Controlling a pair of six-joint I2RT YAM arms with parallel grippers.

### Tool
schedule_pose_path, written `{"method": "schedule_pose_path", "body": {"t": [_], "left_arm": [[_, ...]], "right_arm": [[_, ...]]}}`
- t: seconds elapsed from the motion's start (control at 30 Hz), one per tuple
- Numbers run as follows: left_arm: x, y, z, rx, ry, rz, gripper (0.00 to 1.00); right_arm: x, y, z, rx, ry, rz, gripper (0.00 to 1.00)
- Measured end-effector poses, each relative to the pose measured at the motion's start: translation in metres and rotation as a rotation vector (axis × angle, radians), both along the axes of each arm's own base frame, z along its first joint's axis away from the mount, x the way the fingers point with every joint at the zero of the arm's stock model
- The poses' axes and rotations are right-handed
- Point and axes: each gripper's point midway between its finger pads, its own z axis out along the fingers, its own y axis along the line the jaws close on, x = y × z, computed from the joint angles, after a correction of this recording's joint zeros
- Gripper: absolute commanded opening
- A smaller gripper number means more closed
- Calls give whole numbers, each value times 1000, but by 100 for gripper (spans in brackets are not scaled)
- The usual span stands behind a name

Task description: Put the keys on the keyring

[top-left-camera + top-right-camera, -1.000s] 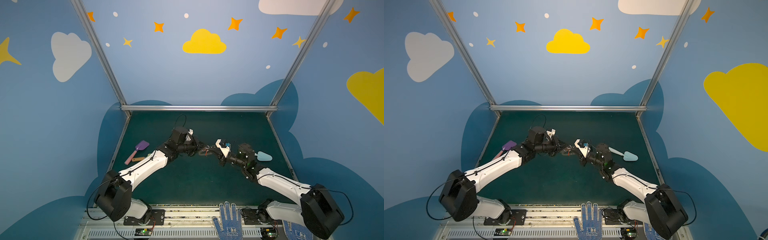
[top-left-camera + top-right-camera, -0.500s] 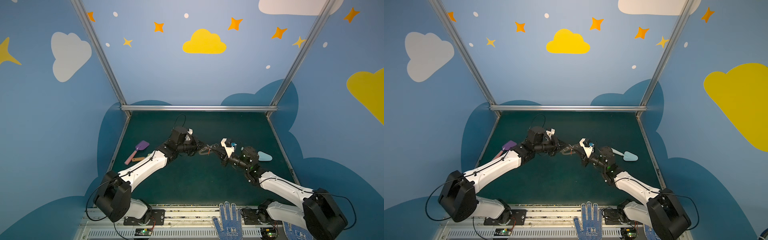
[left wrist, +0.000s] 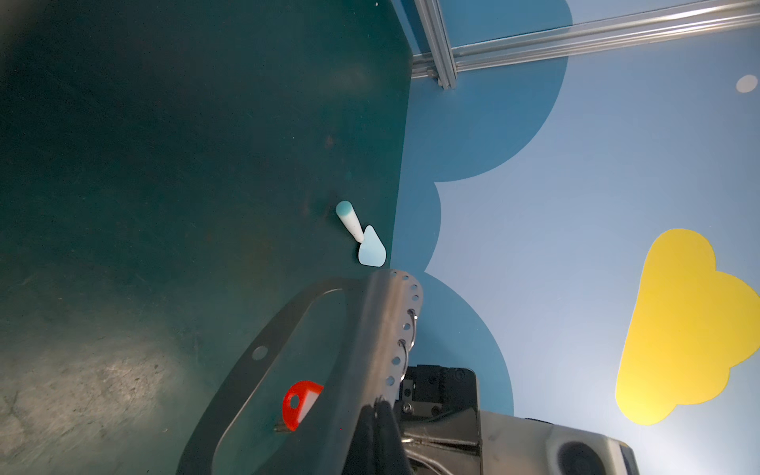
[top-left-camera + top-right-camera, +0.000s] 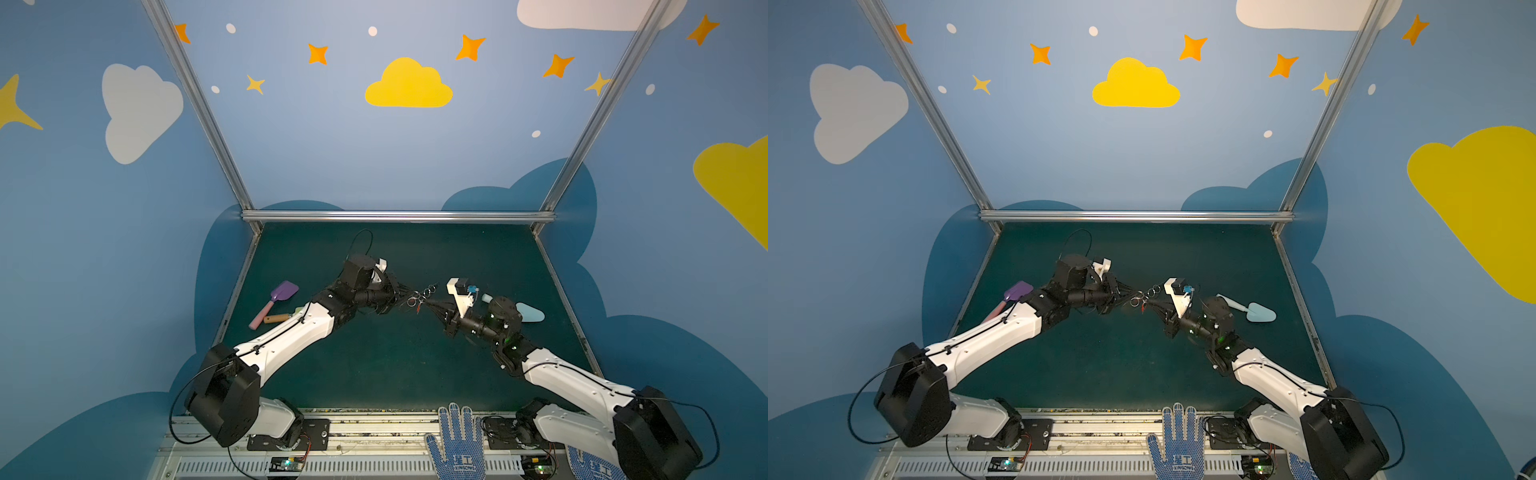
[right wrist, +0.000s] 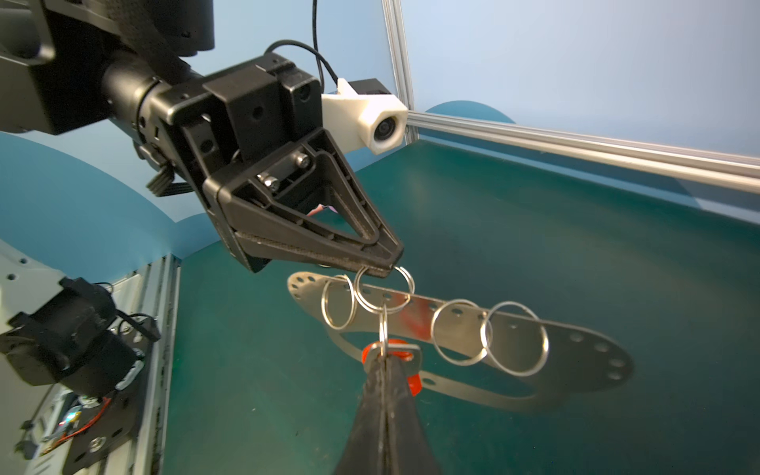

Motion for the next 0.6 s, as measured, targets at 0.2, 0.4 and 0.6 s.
{"method": "schedule_pose_path", "body": {"t": [0.2,0.4,0.6], "left_arm": [[7,6,-2,18,-8,31,4],[7,7,-3,24,-11,37,4],[7,7,-4,27,-14,35,4]], "right_arm": [[-11,-3,-8,-5,47,8,0],[-13,-4,-15,-21,84,8,0],[-13,-8,-21,-43,146,-18,21]]}}
